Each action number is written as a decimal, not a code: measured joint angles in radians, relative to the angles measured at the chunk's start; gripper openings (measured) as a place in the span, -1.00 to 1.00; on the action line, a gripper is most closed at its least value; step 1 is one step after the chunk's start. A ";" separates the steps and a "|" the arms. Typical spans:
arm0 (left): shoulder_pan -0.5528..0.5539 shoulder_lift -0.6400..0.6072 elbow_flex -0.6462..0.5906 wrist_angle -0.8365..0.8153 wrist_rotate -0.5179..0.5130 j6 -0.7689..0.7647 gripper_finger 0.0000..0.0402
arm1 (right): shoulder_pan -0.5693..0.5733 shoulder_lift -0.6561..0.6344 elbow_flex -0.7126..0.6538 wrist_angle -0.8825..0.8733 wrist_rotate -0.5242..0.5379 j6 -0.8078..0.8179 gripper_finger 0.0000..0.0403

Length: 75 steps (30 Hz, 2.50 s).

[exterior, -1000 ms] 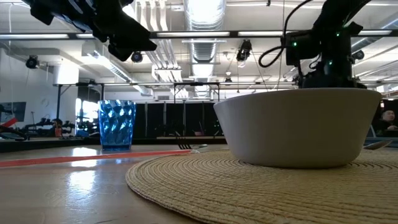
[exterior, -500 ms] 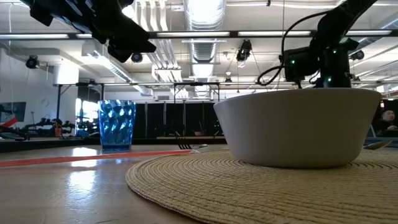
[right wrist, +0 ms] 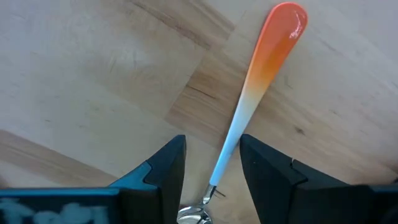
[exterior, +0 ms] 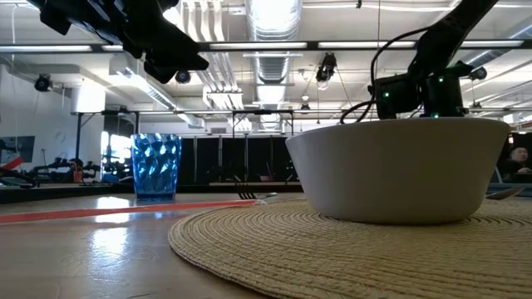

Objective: Pick & Place Utensil
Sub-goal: Put the orange spoon into the gray bowl

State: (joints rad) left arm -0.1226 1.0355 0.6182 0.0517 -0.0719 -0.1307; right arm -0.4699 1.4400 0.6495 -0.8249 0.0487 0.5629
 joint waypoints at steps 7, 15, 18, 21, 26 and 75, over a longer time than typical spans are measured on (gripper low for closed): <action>0.000 0.000 0.000 0.000 0.000 0.000 -0.13 | -0.041 -0.002 -0.001 0.002 -0.017 -0.001 -0.39; 0.000 0.000 0.000 0.000 0.000 0.000 -0.13 | -0.056 -0.002 -0.002 0.005 -0.004 -0.005 -0.77; 0.000 0.000 0.000 0.000 0.000 0.000 -0.13 | -0.057 -0.002 -0.002 0.003 0.003 -0.015 -0.88; 0.000 0.000 0.000 0.000 0.000 0.000 -0.13 | -0.057 -0.003 -0.002 0.002 0.004 -0.024 -0.93; 0.000 0.000 0.000 0.000 0.000 -0.001 -0.13 | -0.057 -0.007 -0.003 0.002 0.007 -0.047 -0.93; 0.000 0.000 -0.002 0.000 -0.001 -0.034 -0.13 | 0.521 -0.457 -0.003 0.277 -0.072 0.248 -0.94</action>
State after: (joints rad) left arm -0.1226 1.0352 0.6167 0.0514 -0.0731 -0.1650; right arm 0.0508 0.9829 0.6468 -0.5478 -0.0231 0.8104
